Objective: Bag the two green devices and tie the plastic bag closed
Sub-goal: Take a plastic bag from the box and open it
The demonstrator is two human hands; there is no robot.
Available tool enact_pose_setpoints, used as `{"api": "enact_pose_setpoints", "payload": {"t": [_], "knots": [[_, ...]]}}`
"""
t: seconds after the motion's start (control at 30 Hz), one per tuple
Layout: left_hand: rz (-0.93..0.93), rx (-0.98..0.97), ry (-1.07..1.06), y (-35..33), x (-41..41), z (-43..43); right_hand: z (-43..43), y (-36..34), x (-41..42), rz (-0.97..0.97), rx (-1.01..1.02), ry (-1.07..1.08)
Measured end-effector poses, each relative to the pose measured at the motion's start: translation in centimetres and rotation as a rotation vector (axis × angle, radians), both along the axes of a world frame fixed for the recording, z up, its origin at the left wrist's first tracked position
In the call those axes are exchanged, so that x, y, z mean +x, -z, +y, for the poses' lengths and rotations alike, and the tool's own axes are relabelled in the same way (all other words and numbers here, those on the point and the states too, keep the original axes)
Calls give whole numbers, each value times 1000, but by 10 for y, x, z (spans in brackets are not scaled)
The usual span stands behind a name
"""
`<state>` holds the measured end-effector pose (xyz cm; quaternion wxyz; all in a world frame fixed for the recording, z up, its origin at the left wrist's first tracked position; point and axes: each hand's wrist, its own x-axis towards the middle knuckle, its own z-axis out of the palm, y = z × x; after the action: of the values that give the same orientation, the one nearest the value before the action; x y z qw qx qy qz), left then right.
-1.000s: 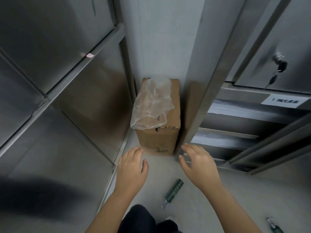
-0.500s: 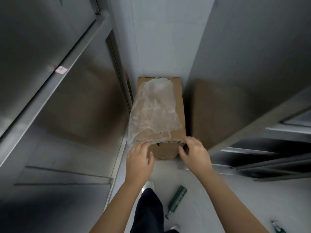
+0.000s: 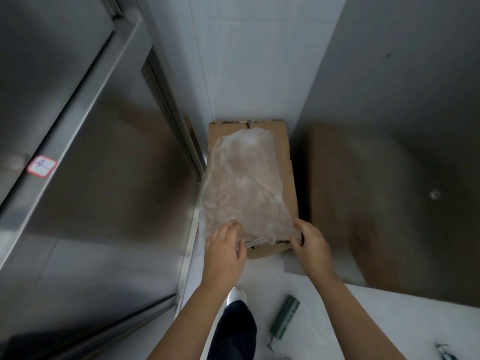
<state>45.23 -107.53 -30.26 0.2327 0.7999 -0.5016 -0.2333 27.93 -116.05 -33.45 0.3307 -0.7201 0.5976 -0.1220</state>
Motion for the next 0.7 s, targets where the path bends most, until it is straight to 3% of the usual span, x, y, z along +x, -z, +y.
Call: {"api": "enact_pose_setpoints", "payload": {"t": [0.4,0.7], "knots": [[44,-63,2,2,-2,-11,-3,-7,16,-156,-121,-64],[59,-129,-40,-18,-10,6,5,-51,34,-284,-156,-55]]}}
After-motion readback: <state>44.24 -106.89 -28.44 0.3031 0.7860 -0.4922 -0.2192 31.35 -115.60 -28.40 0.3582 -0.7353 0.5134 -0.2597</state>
